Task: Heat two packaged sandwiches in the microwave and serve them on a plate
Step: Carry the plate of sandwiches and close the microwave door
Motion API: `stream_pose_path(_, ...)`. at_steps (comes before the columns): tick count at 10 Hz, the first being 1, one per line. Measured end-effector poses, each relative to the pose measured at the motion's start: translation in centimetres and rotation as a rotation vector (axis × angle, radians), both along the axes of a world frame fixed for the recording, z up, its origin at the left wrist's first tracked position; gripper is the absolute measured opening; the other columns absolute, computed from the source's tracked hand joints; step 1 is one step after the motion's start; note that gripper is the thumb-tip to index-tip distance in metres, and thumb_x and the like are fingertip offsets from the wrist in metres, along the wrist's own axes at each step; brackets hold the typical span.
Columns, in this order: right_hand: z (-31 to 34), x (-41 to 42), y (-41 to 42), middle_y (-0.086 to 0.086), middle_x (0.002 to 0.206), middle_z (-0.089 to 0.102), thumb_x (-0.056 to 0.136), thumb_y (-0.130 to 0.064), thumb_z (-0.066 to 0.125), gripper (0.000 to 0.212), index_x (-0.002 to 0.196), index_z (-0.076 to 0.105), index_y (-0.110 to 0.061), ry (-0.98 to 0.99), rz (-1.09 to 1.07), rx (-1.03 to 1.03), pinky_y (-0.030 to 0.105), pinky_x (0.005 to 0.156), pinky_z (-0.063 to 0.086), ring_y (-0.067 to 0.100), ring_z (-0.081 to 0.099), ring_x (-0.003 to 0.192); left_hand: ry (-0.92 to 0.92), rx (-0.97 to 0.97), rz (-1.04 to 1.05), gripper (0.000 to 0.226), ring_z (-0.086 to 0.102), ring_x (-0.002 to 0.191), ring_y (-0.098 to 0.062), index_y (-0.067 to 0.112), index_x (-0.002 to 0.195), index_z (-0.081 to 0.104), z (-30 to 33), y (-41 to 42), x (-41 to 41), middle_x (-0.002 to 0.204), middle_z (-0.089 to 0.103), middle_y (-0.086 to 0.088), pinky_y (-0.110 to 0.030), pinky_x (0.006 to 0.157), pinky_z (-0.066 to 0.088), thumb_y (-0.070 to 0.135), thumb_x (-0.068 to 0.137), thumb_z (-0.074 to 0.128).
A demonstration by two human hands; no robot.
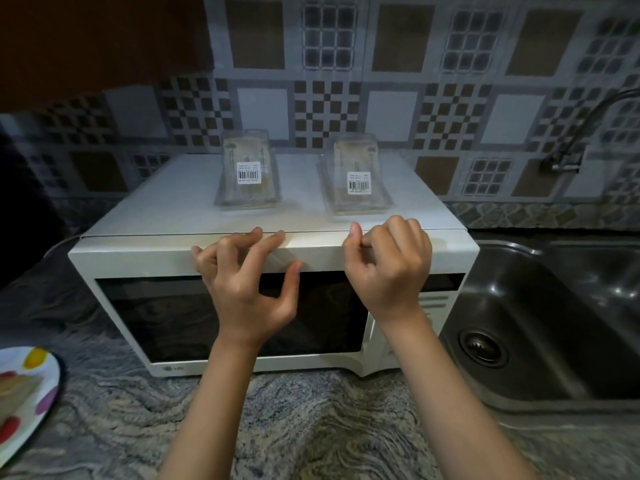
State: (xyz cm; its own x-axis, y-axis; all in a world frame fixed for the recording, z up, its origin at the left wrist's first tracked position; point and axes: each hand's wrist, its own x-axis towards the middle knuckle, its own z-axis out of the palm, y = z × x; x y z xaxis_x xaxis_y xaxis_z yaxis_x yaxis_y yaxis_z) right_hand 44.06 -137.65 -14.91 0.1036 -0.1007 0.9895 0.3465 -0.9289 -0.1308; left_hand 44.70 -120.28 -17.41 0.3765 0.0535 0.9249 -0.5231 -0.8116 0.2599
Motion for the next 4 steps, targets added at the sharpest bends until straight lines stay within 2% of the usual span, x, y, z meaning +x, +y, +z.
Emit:
stream_pose_path(1, 0.1, -0.1, -0.1, 0.009, 0.052, 0.044, 0.084, -0.012, 0.065, 0.037, 0.051, 0.050, -0.004, 0.008, 0.011, 0.013, 0.035, 0.046, 0.030, 0.025, 0.039, 0.049, 0.010, 0.008, 0.007, 0.032, 0.058, 0.094, -0.037, 0.018, 0.099, 0.071, 0.0, 0.0, -0.1, 0.097, 0.061, -0.009, -0.048, 0.098, 0.027, 0.038, 0.073, 0.074)
stream_pose_path(3, 0.0, -0.6, 0.2, 0.008, 0.057, 0.048, 0.086, -0.017, 0.068, 0.036, 0.055, 0.054, -0.004, 0.052, 0.036, 0.052, 0.034, 0.051, 0.033, 0.024, 0.042, 0.054, 0.058, 0.006, -0.007, 0.034, 0.055, 0.104, -0.037, 0.015, 0.109, 0.068, 0.1, -0.3, -1.1, 0.109, 0.061, -0.012, -0.037, 0.099, 0.029, 0.033, 0.080, 0.069)
stream_pose_path(4, -1.2, -2.4, 0.7, 0.009, 0.074, 0.061, 0.087, -0.013, 0.065, 0.018, 0.072, 0.067, -0.003, 0.101, 0.093, 0.059, 0.038, 0.067, 0.047, 0.025, 0.058, 0.072, 0.133, -0.019, -0.101, 0.042, 0.043, 0.126, -0.034, 0.012, 0.121, 0.061, -0.5, -0.3, -3.1, 0.126, 0.054, -0.013, -0.052, 0.103, 0.033, 0.025, 0.081, 0.064)
